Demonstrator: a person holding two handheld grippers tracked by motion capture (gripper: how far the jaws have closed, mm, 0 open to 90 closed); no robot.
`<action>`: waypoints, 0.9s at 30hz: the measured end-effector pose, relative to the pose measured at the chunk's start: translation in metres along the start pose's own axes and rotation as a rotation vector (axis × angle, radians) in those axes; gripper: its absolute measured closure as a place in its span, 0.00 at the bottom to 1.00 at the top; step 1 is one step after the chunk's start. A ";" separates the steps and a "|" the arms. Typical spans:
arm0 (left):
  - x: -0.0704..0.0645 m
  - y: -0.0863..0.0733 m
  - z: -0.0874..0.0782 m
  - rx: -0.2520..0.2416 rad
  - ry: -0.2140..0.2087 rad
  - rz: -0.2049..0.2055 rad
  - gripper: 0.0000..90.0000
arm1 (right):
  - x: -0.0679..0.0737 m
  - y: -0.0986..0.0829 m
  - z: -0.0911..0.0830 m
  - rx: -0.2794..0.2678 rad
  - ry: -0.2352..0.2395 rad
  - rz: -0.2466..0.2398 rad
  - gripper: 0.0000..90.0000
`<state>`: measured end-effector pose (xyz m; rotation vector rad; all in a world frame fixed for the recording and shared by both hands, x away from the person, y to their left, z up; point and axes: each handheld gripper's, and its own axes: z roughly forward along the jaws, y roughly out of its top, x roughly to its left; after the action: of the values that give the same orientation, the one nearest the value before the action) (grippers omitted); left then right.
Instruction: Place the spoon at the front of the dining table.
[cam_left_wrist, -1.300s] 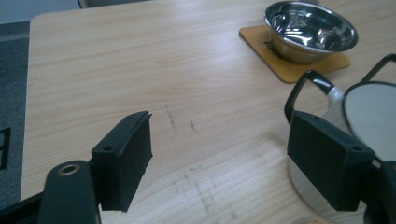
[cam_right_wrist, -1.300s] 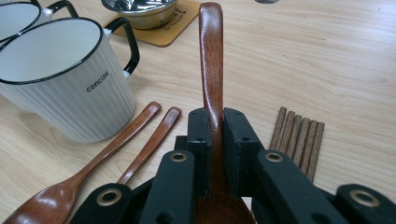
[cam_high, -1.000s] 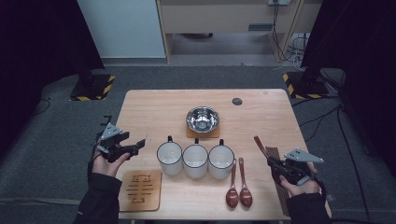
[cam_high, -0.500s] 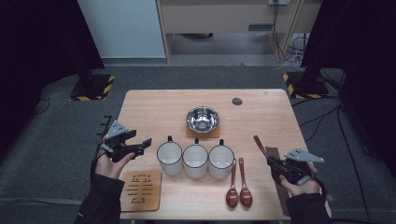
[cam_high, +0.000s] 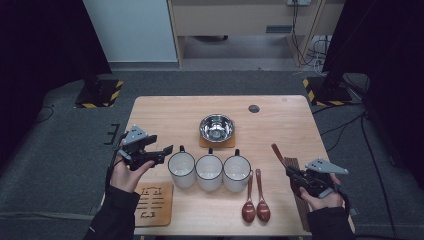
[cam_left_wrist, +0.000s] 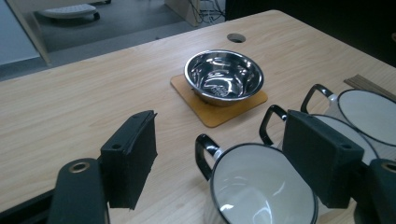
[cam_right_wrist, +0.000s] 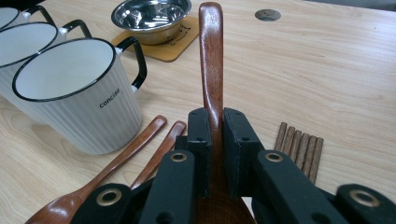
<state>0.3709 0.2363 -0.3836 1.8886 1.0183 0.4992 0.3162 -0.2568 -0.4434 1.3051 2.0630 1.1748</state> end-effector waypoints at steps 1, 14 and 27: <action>-0.002 0.002 0.002 0.000 -0.006 0.003 0.28 | 0.000 0.000 -0.001 -0.003 0.000 0.000 0.91; -0.029 0.022 0.025 -0.002 -0.064 0.039 0.29 | -0.002 0.003 -0.005 -0.026 0.000 0.004 0.91; -0.050 0.030 0.046 0.005 -0.107 0.055 0.29 | -0.001 0.004 -0.006 -0.035 0.000 -0.005 0.91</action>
<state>0.3866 0.1636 -0.3777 1.9309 0.9004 0.4236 0.3144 -0.2596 -0.4365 1.2838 2.0352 1.2027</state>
